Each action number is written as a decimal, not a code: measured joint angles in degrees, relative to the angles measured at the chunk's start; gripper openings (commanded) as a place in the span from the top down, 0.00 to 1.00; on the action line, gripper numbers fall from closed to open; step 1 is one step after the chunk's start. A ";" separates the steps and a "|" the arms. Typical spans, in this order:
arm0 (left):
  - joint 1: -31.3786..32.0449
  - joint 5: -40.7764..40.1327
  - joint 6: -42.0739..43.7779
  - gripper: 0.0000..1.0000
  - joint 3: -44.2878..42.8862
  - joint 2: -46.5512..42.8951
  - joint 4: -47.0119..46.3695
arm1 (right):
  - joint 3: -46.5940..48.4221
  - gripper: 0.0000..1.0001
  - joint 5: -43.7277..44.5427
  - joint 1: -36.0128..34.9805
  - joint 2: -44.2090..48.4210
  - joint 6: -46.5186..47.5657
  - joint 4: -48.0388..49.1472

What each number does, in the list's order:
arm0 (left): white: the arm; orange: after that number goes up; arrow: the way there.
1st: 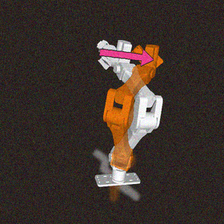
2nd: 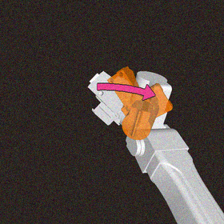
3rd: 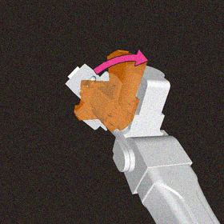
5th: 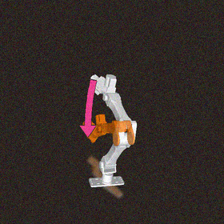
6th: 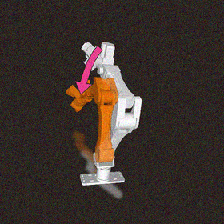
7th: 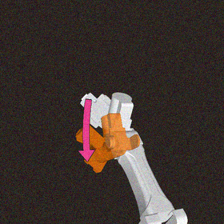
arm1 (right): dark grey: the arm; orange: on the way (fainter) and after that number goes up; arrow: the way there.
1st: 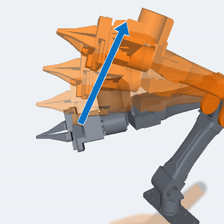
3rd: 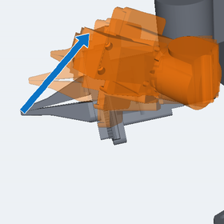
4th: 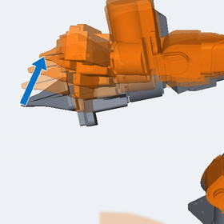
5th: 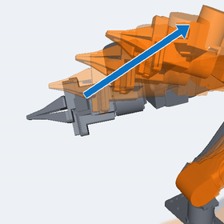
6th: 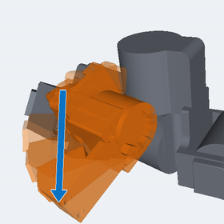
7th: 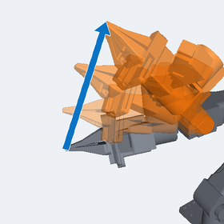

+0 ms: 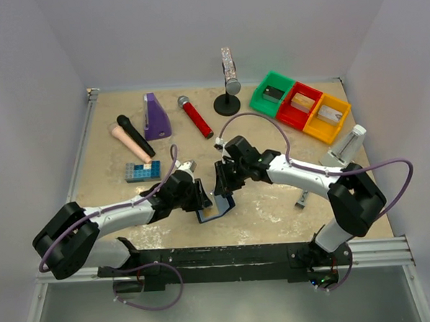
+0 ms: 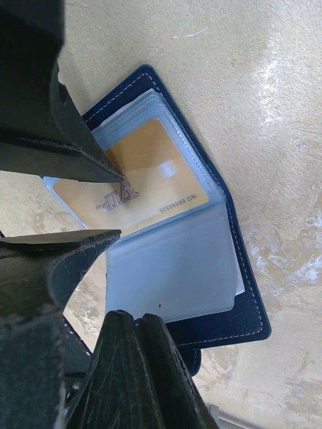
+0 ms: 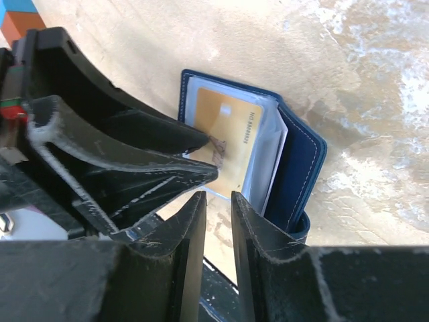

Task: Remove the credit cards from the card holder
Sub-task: Remove the credit card from the card holder.

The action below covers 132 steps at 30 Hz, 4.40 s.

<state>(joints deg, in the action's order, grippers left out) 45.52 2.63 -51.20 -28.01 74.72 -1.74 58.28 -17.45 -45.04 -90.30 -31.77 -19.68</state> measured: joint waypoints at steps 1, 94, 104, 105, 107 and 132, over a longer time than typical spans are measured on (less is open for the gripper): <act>0.00 -0.02 0.04 0.61 0.00 -0.02 0.02 | -0.28 0.74 0.00 0.13 0.02 0.00 0.09; -0.76 -7.39 1.05 0.78 7.41 -11.23 1.38 | -11.08 0.60 -5.88 -0.28 -6.08 -9.68 18.71; -0.76 -4.28 0.13 0.78 7.43 -9.01 -5.62 | -12.79 0.59 -5.55 -0.22 -6.05 -12.07 21.59; -0.76 -3.87 -0.26 0.78 7.45 -7.87 -6.23 | -12.81 0.59 -5.55 -0.22 -6.05 -12.22 21.70; -0.76 -2.93 -0.76 0.78 7.69 -6.19 -7.82 | -12.85 0.59 -5.55 -0.22 -6.05 -12.41 21.92; -0.76 -0.76 -5.51 0.86 11.02 -3.82 -16.33 | -13.86 0.57 -4.61 -0.22 -5.95 -12.94 23.65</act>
<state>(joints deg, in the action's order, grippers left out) 44.75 1.87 -56.71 -16.99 70.89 -18.06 44.42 -22.06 -45.25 -96.25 -44.71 3.97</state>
